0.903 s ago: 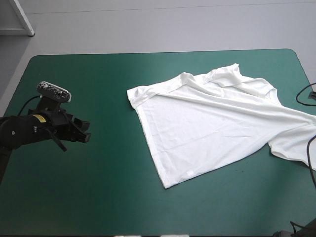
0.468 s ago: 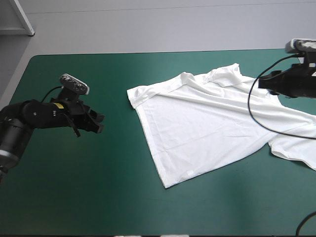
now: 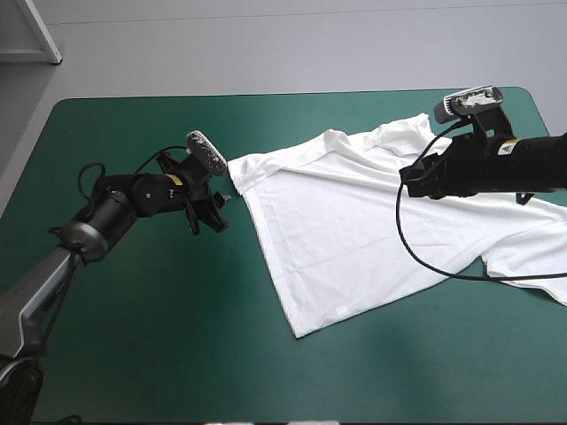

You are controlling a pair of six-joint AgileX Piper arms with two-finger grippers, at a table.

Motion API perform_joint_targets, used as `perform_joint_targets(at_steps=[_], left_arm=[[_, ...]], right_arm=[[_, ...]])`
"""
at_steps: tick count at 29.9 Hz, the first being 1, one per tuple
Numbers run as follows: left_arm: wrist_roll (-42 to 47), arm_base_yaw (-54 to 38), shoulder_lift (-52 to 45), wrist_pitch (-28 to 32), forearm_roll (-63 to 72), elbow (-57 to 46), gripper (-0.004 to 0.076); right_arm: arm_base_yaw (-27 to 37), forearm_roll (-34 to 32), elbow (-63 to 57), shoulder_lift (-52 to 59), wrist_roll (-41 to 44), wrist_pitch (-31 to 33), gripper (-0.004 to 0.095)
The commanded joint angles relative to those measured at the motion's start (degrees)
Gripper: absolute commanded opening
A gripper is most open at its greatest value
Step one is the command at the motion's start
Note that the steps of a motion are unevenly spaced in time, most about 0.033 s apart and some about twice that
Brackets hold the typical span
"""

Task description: Fold the cloth

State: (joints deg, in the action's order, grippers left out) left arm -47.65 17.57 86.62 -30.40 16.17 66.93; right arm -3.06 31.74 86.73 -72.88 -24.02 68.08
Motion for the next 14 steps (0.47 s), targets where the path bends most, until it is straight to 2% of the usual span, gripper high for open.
perform_joint_targets(at_steps=[1, 6, 14], left_arm=[[0.9, 0.4, 2.2, 4.5, 2.9, 1.7, 0.0414], [0.9, 0.4, 7.4, 12.0, 4.5, 3.7, 0.0414], [0.8, 0.4, 16.5, 7.7, 4.5, 14.9, 0.0414]], right_arm=[[-0.3, -1.0, 1.7, 1.2, -0.6, -1.7, 0.0418], [-0.3, -1.9, 1.7, 1.0, -0.6, -0.8, 0.0418], [-0.7, -2.1, 1.7, 0.8, -0.6, -0.6, 0.0418]])
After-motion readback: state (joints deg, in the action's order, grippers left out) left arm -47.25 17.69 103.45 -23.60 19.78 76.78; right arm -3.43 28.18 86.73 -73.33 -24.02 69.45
